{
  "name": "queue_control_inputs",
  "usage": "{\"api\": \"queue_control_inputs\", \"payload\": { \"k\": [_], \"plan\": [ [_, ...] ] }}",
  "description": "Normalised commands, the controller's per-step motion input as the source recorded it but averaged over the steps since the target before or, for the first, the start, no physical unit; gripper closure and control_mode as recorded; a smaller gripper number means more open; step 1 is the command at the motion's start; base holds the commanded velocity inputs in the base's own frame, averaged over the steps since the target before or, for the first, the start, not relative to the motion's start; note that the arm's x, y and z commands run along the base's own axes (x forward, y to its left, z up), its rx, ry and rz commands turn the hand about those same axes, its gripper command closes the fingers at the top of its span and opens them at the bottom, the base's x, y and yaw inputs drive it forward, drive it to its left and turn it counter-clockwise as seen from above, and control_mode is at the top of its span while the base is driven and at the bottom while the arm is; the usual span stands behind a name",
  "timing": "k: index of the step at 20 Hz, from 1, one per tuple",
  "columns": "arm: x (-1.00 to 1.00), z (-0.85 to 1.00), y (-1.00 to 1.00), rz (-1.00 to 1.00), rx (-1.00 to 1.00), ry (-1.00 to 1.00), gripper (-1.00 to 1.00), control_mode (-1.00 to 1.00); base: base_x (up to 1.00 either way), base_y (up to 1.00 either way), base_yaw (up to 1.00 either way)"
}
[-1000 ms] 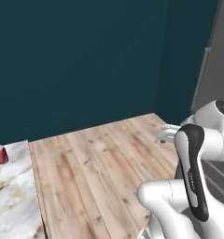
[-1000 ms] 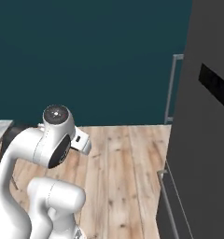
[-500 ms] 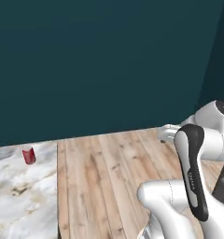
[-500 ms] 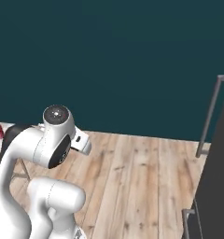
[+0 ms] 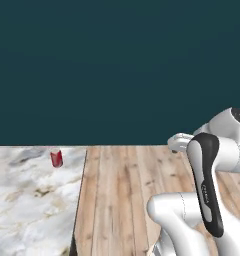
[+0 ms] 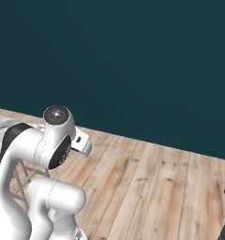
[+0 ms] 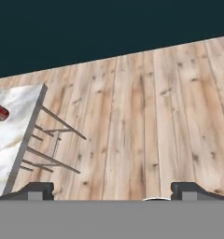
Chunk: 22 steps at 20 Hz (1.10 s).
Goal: Four empty soda cans are scattered around the kitchen. Gather all the cans and cluster them next to the stove for recycling.
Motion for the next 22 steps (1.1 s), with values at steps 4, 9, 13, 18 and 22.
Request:
{"api": "queue_control_inputs", "payload": {
  "k": [4, 9, 13, 18, 22],
  "plan": [
    [0.0, 0.0, 0.0, 0.0, 0.0, 0.0, -1.0, 1.0, 0.51, -0.23, 0.34],
    [0.0, 0.0, 0.0, 0.0, 0.0, 0.0, -1.0, 1.0, 0.48, -0.26, 0.32],
    [0.0, 0.0, 0.0, 0.0, 0.0, 0.0, -1.0, 1.0, 0.36, -0.13, 0.32],
    [0.0, 0.0, 0.0, 0.0, 0.0, 0.0, -1.0, 1.0, 0.29, -0.16, 0.34],
    [0.0, 0.0, 0.0, 0.0, 0.0, 0.0, -1.0, 1.0, 0.29, -0.23, 0.34]
  ]
}}
